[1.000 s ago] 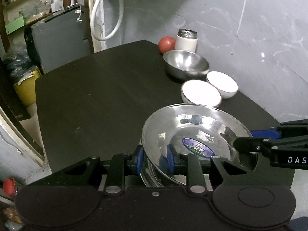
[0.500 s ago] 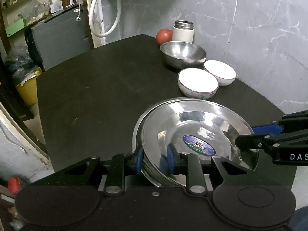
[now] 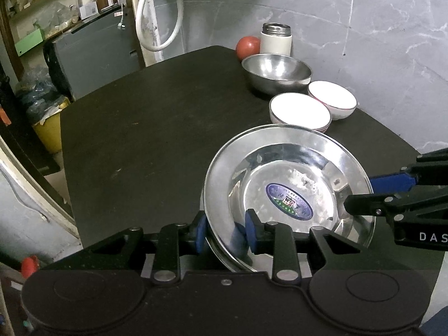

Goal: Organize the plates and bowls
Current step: 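Carry the labeled plate onto the plate stack and open both tools, then move both tools to the steel mixing bowl and close on its rim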

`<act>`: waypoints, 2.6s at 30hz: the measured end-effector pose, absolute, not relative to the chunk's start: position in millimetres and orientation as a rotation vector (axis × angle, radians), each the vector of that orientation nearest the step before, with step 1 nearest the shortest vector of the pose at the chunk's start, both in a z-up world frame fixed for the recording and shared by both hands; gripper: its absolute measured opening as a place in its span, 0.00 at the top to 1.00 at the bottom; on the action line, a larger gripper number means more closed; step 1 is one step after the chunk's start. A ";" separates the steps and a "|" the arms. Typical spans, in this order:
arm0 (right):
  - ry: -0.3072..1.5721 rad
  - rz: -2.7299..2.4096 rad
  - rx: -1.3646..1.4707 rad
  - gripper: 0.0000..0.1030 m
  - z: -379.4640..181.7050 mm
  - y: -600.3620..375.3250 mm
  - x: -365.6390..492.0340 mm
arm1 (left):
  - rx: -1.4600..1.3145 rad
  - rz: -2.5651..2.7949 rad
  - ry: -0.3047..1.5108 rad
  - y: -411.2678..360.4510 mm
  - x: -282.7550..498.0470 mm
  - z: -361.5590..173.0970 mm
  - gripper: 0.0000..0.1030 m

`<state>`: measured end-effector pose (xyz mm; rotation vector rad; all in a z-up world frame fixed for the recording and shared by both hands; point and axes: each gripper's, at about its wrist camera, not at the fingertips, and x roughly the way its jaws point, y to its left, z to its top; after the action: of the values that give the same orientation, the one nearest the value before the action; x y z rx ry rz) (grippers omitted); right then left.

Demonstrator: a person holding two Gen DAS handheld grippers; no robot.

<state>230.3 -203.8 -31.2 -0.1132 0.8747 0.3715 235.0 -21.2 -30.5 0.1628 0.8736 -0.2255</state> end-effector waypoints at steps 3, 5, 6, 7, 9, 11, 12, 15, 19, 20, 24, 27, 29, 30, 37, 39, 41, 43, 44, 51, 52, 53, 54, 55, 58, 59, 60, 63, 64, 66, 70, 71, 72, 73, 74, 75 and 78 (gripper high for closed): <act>0.877 0.368 -0.145 0.65 -30.9 -200.1 230.1 | 0.184 -0.224 0.880 -23.9 235.4 -30.7 0.68; 0.883 0.363 -0.165 0.64 -31.3 -198.2 230.9 | 0.197 -0.227 0.884 -25.8 235.7 -30.8 0.68; 0.886 0.361 -0.169 0.63 -32.3 -197.9 231.0 | 0.202 -0.229 0.886 -26.1 235.6 -30.6 0.68; 0.888 0.360 -0.170 0.63 -32.5 -197.9 231.0 | 0.208 -0.229 0.887 -26.6 235.4 -30.6 0.68; 0.891 0.359 -0.173 0.62 -32.3 -197.5 231.8 | 0.214 -0.228 0.889 -27.1 235.3 -30.7 0.67; 0.893 0.360 -0.180 0.60 -32.6 -196.3 232.4 | 0.224 -0.223 0.892 -27.8 235.6 -31.1 0.68; 0.893 0.363 -0.183 0.59 -32.5 -195.6 232.4 | 0.228 -0.226 0.893 -28.2 235.6 -31.3 0.68; 0.893 0.365 -0.188 0.57 -32.7 -194.3 233.2 | 0.234 -0.231 0.894 -29.4 234.8 -31.3 0.68; 0.895 0.367 -0.178 0.56 -33.4 -195.9 232.7 | 0.230 -0.222 0.896 -29.3 235.5 -31.1 0.68; 0.897 0.365 -0.178 0.56 -33.7 -196.3 232.5 | 0.229 -0.217 0.898 -28.9 235.4 -30.9 0.67; 0.900 0.348 -0.165 0.45 -34.7 -200.3 232.1 | 0.210 -0.192 0.906 -24.0 236.3 -29.0 0.56; 0.899 0.323 -0.143 0.17 -35.0 -207.2 232.5 | 0.172 -0.166 0.887 -17.3 235.9 -24.5 0.34; 0.897 0.310 -0.129 0.10 -35.1 -211.6 233.1 | 0.139 -0.139 0.864 -12.3 235.9 -21.4 0.18; 0.898 0.303 -0.126 0.07 -35.4 -213.5 234.0 | 0.125 -0.124 0.856 -10.7 237.3 -20.3 0.10; 0.848 0.267 -0.091 0.01 -31.7 -228.2 238.3 | 0.082 -0.038 0.853 -4.9 250.5 -20.5 0.01; 0.785 0.252 -0.053 0.00 -23.8 -237.0 240.4 | 0.076 -0.020 0.851 -4.6 256.8 -19.3 0.01; 0.741 0.234 -0.019 0.00 -17.6 -246.6 247.4 | 0.066 -0.006 0.842 -5.2 265.7 -15.9 0.01; 0.714 0.214 -0.004 0.00 -13.9 -253.9 258.7 | 0.056 0.004 0.828 -7.5 275.5 -12.5 0.01; 0.709 0.207 -0.007 0.00 -12.8 -256.6 266.5 | 0.050 0.007 0.818 -9.7 282.7 -10.2 0.01; 0.638 0.188 -0.063 0.01 -6.0 -264.5 318.9 | 0.010 0.020 0.761 -36.0 345.3 5.3 0.01; 0.631 0.191 -0.065 0.01 -6.1 -264.3 325.4 | 0.003 0.019 0.754 -39.9 353.9 5.9 0.01; 0.624 0.190 -0.067 0.01 -5.7 -264.5 332.5 | -0.004 0.019 0.750 -44.7 364.4 6.1 0.01; 0.619 0.188 -0.069 0.01 -6.2 -264.7 339.3 | -0.010 0.019 0.748 -49.0 374.0 5.8 0.01; 0.613 0.186 -0.069 0.01 -6.6 -266.0 349.2 | -0.014 0.016 0.746 -53.4 383.3 5.4 0.01; 0.604 0.176 -0.053 0.02 -9.4 -268.8 372.8 | -0.020 -0.016 0.754 -66.0 413.5 2.1 0.01; 0.605 0.173 -0.049 0.03 -11.6 -269.5 381.0 | -0.025 -0.034 0.759 -68.7 423.4 -0.4 0.01; 0.606 0.170 -0.049 0.05 -13.6 -269.7 389.4 | -0.027 -0.043 0.765 -73.7 435.1 -3.0 0.01; 0.621 0.163 -0.057 0.09 -21.0 -268.9 409.2 | -0.032 -0.058 0.782 -82.5 457.9 -11.8 0.01; 0.627 0.162 -0.058 0.11 -23.1 -268.8 414.6 | -0.035 -0.060 0.791 -85.5 465.2 -15.7 0.02; 0.641 0.160 -0.056 0.14 -27.4 -269.1 424.1 | -0.042 -0.061 0.807 -87.8 473.4 -21.2 0.02; 0.659 0.172 -0.051 0.18 -34.2 -268.5 433.8 | -0.049 -0.077 0.837 -91.2 484.4 -31.7 0.09; 0.661 0.174 -0.052 0.18 -35.0 -268.1 434.7 | -0.052 -0.081 0.844 -91.5 485.6 -34.2 0.11; 0.665 0.176 -0.052 0.19 -36.0 -267.6 436.7 | -0.055 -0.084 0.850 -92.1 485.5 -36.4 0.13; 0.667 0.178 -0.052 0.19 -37.0 -267.5 438.3 | -0.056 -0.089 0.857 -92.6 486.1 -38.4 0.16; 0.668 0.179 -0.051 0.20 -37.4 -267.4 438.8 | -0.057 -0.093 0.863 -92.2 486.2 -39.0 0.17; 0.670 0.180 -0.051 0.21 -38.1 -267.2 440.0 | -0.059 -0.095 0.865 -91.6 486.1 -40.1 0.18; 0.680 0.185 -0.053 0.24 -40.5 -266.8 442.7 | -0.071 -0.099 0.871 -90.1 487.4 -41.8 0.26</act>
<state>442.7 -266.8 -40.5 -0.0531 0.6798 0.1846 487.4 -90.1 -41.8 -0.0711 0.8710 -0.0986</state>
